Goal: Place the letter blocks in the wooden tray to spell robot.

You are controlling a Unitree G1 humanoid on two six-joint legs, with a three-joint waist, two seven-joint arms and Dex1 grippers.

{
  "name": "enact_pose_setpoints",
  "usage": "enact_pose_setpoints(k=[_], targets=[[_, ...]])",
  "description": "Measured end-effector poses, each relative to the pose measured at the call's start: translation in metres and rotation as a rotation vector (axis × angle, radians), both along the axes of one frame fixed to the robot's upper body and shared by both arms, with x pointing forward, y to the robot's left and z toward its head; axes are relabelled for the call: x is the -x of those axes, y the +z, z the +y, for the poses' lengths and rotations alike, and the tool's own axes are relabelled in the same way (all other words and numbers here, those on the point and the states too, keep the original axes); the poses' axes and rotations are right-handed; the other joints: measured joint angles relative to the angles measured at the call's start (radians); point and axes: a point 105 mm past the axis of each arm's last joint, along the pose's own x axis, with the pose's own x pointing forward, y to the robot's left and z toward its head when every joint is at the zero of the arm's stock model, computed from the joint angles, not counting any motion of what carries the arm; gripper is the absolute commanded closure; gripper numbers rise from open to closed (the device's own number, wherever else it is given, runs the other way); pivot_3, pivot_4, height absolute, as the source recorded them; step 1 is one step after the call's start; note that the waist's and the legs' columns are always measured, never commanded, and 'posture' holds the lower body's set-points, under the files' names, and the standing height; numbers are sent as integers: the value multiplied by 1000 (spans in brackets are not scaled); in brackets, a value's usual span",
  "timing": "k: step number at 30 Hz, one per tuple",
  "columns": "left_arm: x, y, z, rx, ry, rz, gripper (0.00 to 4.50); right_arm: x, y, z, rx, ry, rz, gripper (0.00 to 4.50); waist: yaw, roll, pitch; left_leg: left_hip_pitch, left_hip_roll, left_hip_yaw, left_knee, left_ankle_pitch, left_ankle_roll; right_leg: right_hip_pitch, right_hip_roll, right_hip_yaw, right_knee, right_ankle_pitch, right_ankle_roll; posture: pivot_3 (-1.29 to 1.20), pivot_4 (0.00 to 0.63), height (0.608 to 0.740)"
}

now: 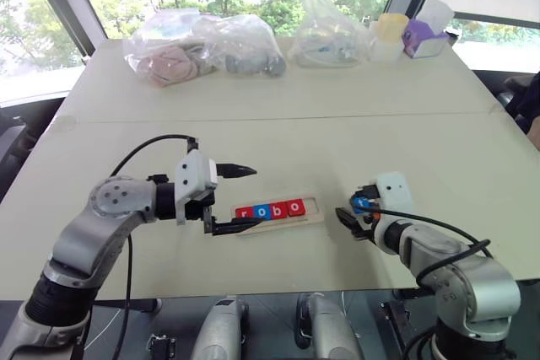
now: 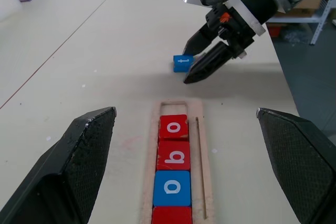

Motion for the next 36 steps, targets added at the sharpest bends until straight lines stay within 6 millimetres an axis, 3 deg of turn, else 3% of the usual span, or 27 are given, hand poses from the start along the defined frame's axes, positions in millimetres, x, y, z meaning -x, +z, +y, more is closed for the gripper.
enact_pose_setpoints(k=[8,12,15,21,36], targets=[[-1,1,-2,6,0,-6,0,-9,40,-28,144,470,-100,86,1,-1,1,0,-1,0,-1,0,0,0,0,0,-1,-1,1,0,150,740],[-2,0,-3,12,-1,-10,0,-11,28,-35,195,719,-66,86,-1,-2,1,0,-2,1,-1,0,0,0,0,0,-1,-1,1,0,150,740],[-5,4,-4,13,-2,-23,0,-24,22,-42,221,847,-51,86,-2,-2,1,0,-1,1,0,0,0,0,0,1,-1,-1,1,0,150,740],[-6,6,-4,17,-1,-31,0,-49,21,-45,316,977,-67,86,0,-2,1,0,-2,1,-1,0,0,0,1,1,-1,1,3,0,150,740],[-6,4,-1,8,24,-30,0,-53,6,-42,332,1126,-26,86,1,-2,1,0,-2,1,0,0,0,0,-1,1,0,3,2,0,150,740]])
